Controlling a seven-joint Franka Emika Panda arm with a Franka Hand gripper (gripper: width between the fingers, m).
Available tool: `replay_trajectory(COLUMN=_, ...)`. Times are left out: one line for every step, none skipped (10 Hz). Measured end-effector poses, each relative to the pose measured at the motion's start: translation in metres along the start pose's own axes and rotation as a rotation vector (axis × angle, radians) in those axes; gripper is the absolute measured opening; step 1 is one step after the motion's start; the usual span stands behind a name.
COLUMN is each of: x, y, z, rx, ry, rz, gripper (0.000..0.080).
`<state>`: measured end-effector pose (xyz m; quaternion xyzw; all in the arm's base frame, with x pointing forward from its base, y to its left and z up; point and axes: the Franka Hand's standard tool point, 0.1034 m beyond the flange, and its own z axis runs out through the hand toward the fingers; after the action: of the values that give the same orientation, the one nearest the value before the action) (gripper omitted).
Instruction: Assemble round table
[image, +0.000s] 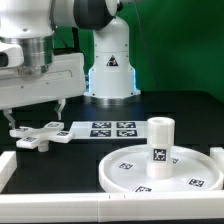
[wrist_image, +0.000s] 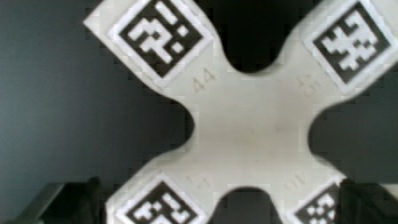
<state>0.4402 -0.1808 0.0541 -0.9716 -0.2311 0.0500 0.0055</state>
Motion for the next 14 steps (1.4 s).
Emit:
replay_trajectory(x=-0.003, y=0.0, z=0.005, rx=0.005, ry=-0.008, rz=0.003, gripper=0.0649)
replay_trajectory(x=-0.004, y=-0.001, z=0.008, rx=0.008, ry=-0.012, rz=0.003, gripper=0.0649)
replay_trajectory(x=-0.004, y=-0.003, z=0.01, rx=0.012, ry=-0.016, rz=0.001, gripper=0.0649)
replay_trajectory(x=-0.003, y=-0.005, z=0.012, rx=0.014, ry=-0.018, rz=-0.003, gripper=0.0649)
replay_trajectory(x=-0.002, y=-0.006, z=0.012, rx=0.015, ry=-0.019, rz=-0.006, gripper=0.0649)
replay_trajectory(x=-0.001, y=-0.007, z=0.013, rx=0.015, ry=-0.02, rz=-0.008, gripper=0.0649)
replay_trajectory(x=-0.002, y=-0.008, z=0.015, rx=0.018, ry=-0.023, rz=-0.009, gripper=0.0649)
replay_trajectory(x=-0.003, y=-0.009, z=0.017, rx=0.02, ry=-0.027, rz=-0.01, gripper=0.0649)
replay_trajectory(x=-0.003, y=-0.009, z=0.019, rx=0.02, ry=-0.028, rz=-0.01, gripper=0.0649)
replay_trajectory(x=-0.003, y=-0.008, z=0.02, rx=0.015, ry=-0.025, rz=-0.01, gripper=0.0649)
replay_trajectory(x=-0.004, y=-0.009, z=0.022, rx=0.015, ry=-0.027, rz=-0.011, gripper=0.0649)
replay_trajectory(x=-0.004, y=-0.009, z=0.022, rx=0.016, ry=-0.028, rz=-0.012, gripper=0.0649)
replay_trajectory(x=-0.004, y=-0.009, z=0.022, rx=0.016, ry=-0.028, rz=-0.012, gripper=0.0649)
replay_trajectory(x=-0.005, y=-0.009, z=0.023, rx=0.016, ry=-0.029, rz=-0.012, gripper=0.0649)
